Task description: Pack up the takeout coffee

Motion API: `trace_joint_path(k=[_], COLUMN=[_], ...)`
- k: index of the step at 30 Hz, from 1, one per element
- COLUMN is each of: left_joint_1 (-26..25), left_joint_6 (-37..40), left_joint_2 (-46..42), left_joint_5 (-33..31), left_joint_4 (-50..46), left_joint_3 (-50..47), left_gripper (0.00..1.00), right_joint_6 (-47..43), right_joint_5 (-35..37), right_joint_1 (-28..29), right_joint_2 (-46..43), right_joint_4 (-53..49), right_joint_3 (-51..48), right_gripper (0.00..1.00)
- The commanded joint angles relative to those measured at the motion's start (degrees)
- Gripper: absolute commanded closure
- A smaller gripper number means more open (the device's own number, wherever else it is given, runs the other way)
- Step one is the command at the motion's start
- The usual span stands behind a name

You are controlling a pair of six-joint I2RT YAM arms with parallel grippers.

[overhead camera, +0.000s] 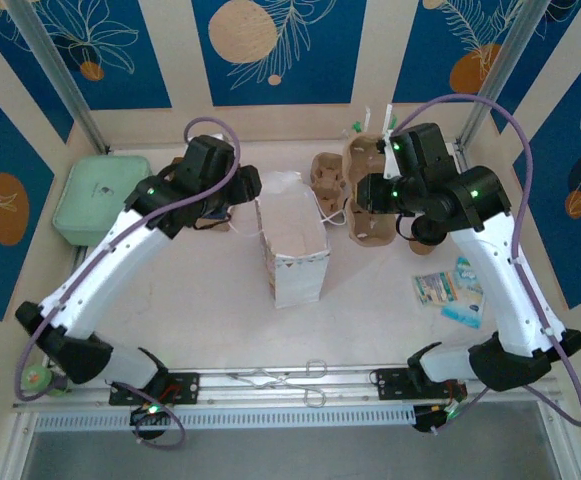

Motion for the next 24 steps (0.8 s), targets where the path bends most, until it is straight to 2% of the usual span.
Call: trace_joint_path(k=[1, 7, 15, 24], left_joint_1=[2.9, 4.9, 5.8, 6.8], left_joint_6=[5.6, 8.0, 8.4, 7.2], left_joint_2=[3.4, 7.7, 7.9, 4.9], left_joint_5=[7.4, 10.1, 12.4, 16.8], left_joint_4=[-2.5, -2.2, -1.5, 1.7], left_joint_3=[2.6, 4.0, 2.5, -2.2], left_gripper=[0.3, 0.31, 0.38, 0.47], right_joint_6=[-0.9, 0.1, 0.7, 1.7], right_joint_5=[0.0, -0.1, 1.1, 2.8], right_joint_1=[2.0, 6.5, 11.6, 15.0], right_joint_2=[2.6, 10.1, 22.8, 30.7], right_joint_4=[-2.2, -4.4, -9.9, -13.1], right_joint_3=[4.9, 15.1, 30.2, 35.9], right_gripper=[0.73, 0.73, 0.73, 0.73])
